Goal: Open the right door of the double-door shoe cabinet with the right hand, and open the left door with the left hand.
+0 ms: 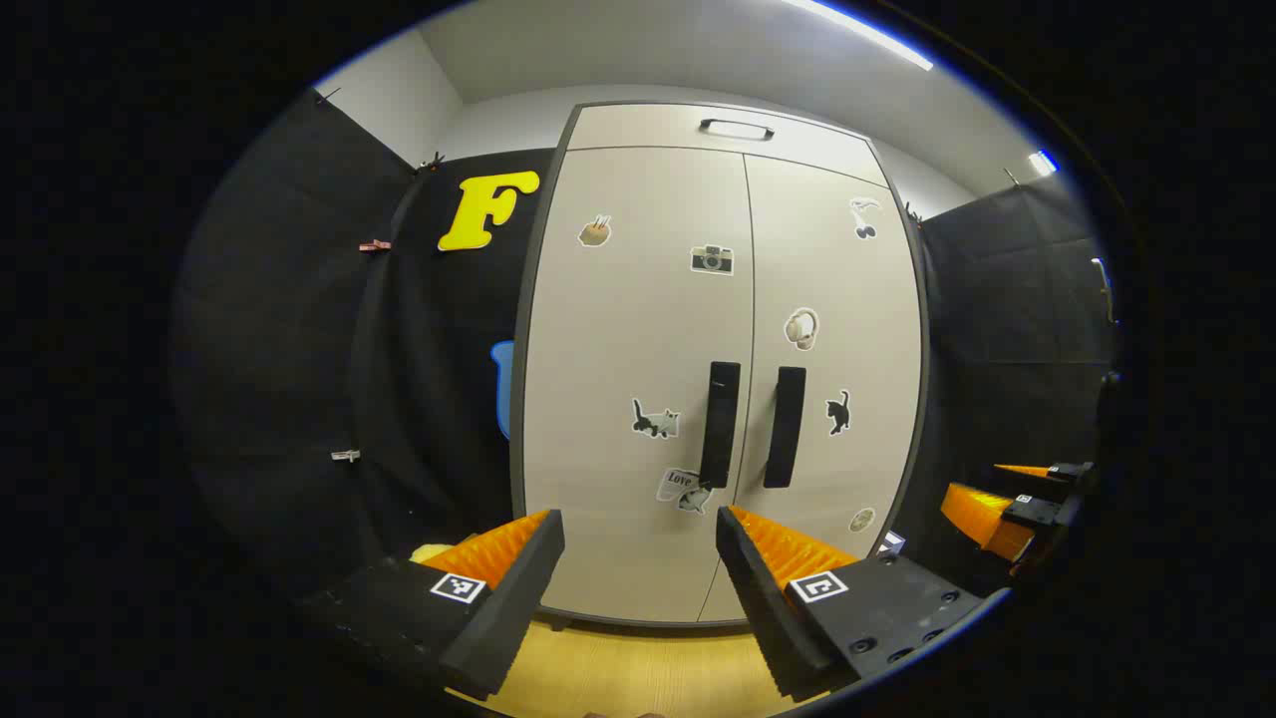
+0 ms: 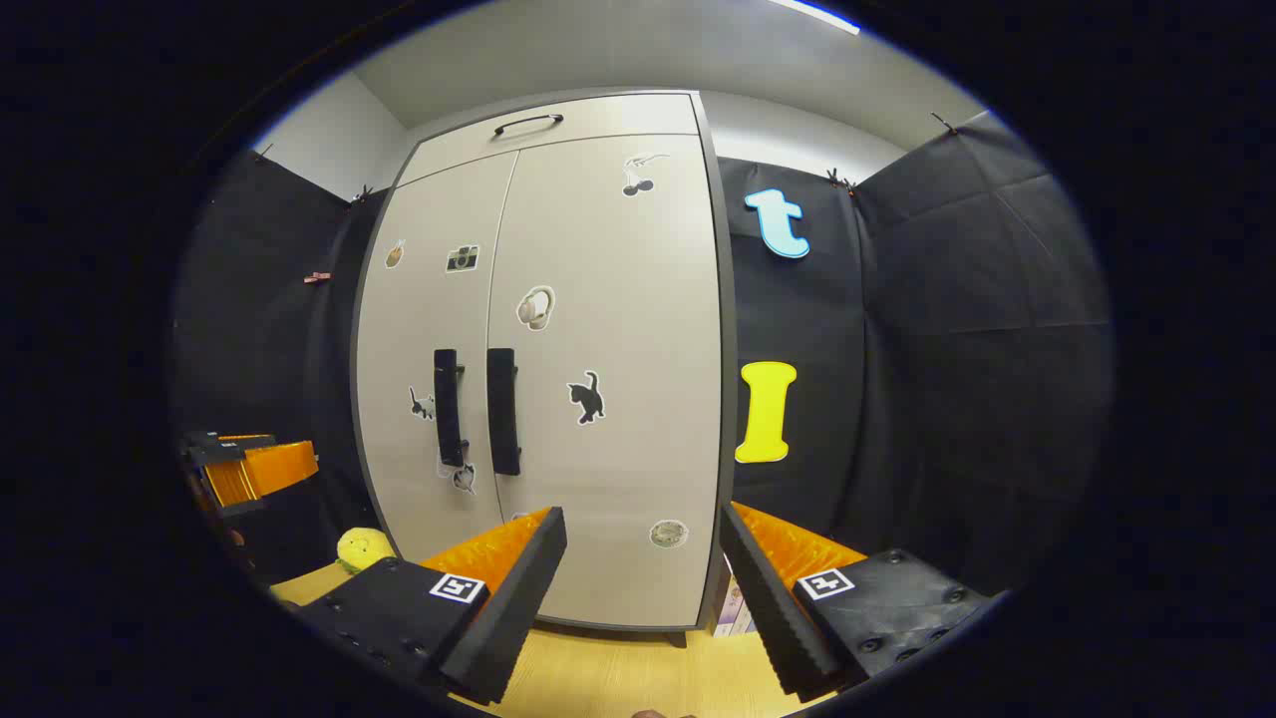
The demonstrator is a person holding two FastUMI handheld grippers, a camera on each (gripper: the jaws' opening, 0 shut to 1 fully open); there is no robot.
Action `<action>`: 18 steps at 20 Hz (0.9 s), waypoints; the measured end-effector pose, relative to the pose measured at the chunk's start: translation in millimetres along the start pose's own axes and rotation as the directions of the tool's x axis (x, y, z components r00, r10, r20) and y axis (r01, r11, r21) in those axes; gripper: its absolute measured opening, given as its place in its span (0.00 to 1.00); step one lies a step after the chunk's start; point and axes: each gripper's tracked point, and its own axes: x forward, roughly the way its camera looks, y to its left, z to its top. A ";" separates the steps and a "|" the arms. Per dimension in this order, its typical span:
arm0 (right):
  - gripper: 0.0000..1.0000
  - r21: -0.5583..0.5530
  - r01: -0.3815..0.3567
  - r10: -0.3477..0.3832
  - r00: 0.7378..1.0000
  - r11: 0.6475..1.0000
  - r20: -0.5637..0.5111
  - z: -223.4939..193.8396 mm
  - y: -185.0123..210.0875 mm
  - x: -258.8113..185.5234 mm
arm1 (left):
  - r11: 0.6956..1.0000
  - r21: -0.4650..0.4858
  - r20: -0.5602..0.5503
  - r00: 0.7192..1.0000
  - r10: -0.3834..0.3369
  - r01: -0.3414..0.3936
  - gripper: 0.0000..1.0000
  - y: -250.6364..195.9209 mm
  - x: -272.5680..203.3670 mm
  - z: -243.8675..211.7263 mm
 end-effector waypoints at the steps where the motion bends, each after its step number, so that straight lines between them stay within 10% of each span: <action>1: 0.98 -0.006 0.012 -0.012 1.000 1.000 -0.006 0.4 0.0 0.4 | 1.000 0.005 0.000 1.000 -0.009 0.009 0.95 -0.1 0.9 1.8; 18: 0.98 -0.013 0.021 -0.022 0.999 1.000 -0.027 4.8 60.4 -14.2 | 0.999 0.028 0.008 0.999 -0.043 0.043 0.95 49.1 -0.9 1.5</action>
